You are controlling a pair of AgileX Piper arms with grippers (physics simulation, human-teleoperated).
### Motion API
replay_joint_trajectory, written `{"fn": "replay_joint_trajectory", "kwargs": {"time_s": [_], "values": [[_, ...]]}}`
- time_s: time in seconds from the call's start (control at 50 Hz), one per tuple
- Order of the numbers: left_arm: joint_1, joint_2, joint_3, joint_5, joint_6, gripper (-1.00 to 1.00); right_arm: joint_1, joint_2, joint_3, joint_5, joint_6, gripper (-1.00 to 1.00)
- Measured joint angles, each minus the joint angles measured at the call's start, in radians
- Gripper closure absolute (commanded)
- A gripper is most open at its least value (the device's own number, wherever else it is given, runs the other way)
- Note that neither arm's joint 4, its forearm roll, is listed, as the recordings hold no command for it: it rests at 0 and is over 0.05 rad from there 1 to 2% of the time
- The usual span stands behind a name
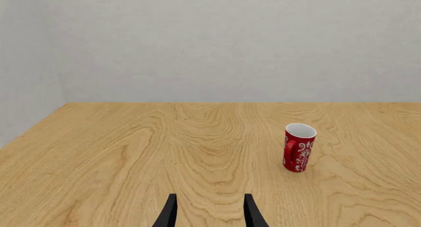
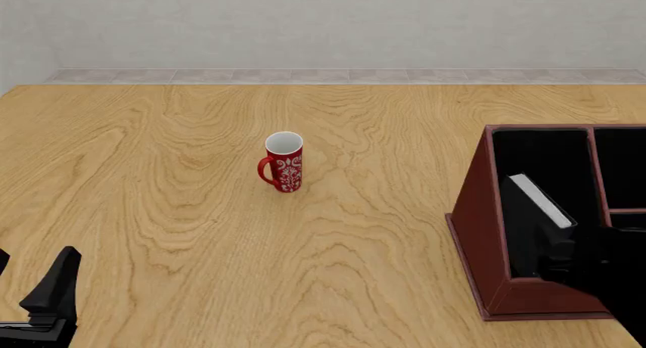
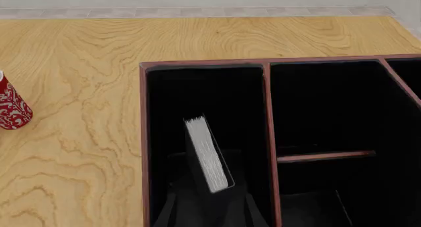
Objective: Pick up the book and place it in the left compartment of the caddy.
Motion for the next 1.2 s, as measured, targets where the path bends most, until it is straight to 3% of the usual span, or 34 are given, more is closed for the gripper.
{"fn": "replay_joint_trajectory", "kwargs": {"time_s": [0.7,1.2], "values": [[0.000,0.000,0.000,0.000,0.000,-1.00,0.041,-0.616,-0.151,0.665,0.001,-1.00],[0.000,0.000,0.000,0.000,0.000,-1.00,0.085,-0.729,-0.444,0.988,0.012,-1.00]]}}
